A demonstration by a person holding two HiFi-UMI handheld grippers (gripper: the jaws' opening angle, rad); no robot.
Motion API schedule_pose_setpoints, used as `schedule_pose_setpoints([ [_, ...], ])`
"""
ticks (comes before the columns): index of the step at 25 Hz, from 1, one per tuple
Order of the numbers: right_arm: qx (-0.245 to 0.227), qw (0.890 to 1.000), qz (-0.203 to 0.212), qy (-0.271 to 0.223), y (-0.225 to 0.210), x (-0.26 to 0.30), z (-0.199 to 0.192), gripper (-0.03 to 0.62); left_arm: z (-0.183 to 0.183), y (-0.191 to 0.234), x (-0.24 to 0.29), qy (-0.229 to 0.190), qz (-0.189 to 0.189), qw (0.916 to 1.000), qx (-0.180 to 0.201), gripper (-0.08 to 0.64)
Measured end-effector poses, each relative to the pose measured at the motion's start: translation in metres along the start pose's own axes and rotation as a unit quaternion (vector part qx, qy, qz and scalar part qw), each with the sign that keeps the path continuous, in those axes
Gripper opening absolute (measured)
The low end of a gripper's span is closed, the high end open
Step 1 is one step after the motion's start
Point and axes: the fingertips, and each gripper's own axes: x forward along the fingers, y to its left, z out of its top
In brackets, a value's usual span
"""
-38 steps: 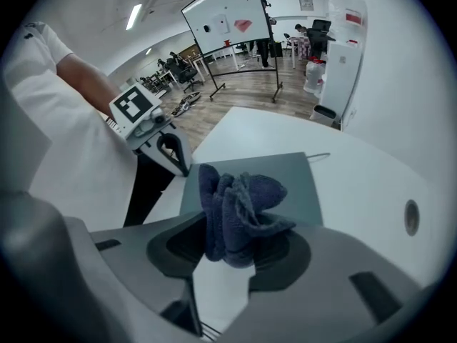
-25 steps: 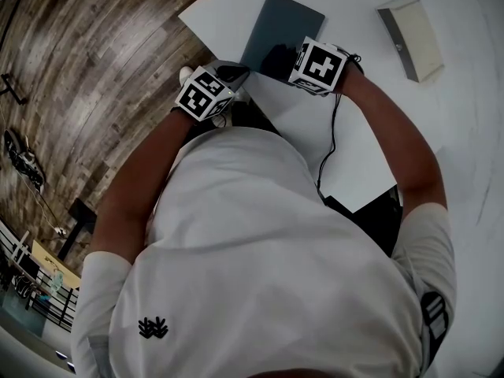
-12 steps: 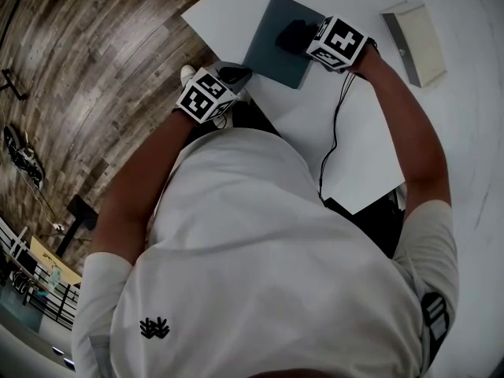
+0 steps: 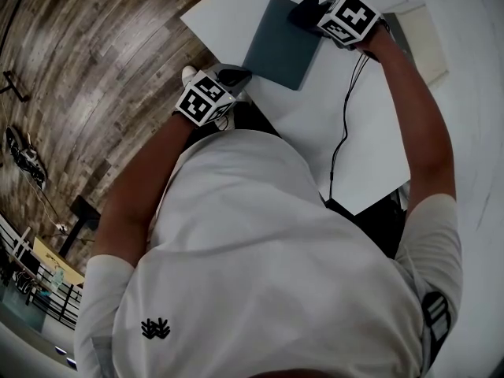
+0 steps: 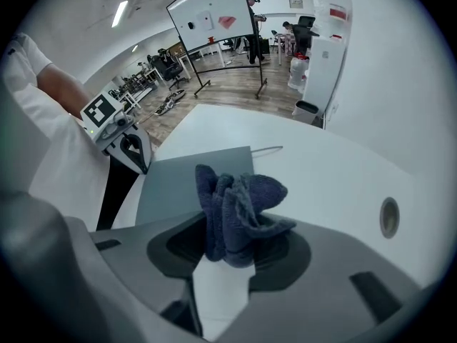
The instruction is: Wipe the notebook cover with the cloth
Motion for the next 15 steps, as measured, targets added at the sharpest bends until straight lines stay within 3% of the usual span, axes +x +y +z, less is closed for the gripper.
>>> schedule_pose_setpoints([
  [10, 0.013, 0.998, -0.065, -0.002, -0.036, -0.012, 0.002, 0.158, 0.0, 0.0, 0.0, 0.001, -0.003, 1.0, 0.002, 0.006],
  [15, 0.013, 0.997, -0.075, -0.024, -0.029, -0.021, 0.003, 0.157, 0.0, -0.001, 0.0, 0.002, -0.004, 1.0, 0.002, 0.006],
])
